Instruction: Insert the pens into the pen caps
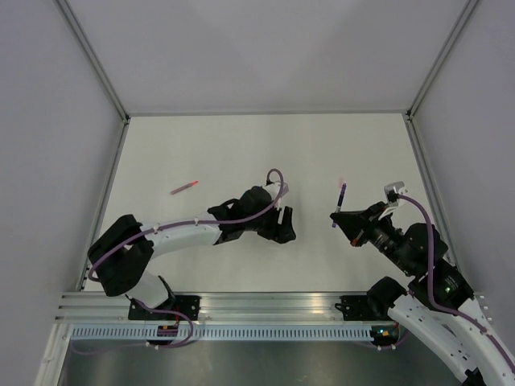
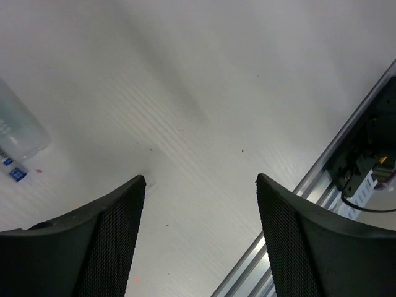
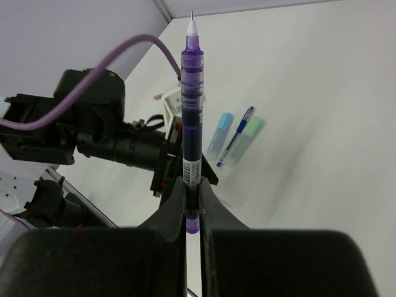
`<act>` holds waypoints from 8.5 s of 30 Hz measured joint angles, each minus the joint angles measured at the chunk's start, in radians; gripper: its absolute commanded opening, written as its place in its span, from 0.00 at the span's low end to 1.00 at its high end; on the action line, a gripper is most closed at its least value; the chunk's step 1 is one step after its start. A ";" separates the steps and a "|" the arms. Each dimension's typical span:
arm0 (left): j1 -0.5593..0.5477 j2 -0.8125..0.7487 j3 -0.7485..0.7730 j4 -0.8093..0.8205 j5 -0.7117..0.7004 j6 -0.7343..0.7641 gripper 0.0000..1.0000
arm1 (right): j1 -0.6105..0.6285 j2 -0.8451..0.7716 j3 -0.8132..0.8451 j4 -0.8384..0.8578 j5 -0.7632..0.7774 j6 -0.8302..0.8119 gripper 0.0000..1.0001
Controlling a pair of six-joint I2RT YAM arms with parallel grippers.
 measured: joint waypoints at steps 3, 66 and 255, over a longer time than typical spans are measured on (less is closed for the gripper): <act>0.035 -0.046 0.026 -0.044 -0.044 -0.064 0.74 | 0.000 0.007 0.000 -0.001 0.000 0.000 0.00; -0.003 0.259 0.279 -0.468 -0.240 0.462 0.72 | 0.000 -0.172 0.024 -0.106 -0.006 -0.004 0.00; 0.022 -0.410 0.147 -0.136 -0.201 -0.388 0.02 | 0.084 0.382 -0.284 0.590 -0.475 0.177 0.00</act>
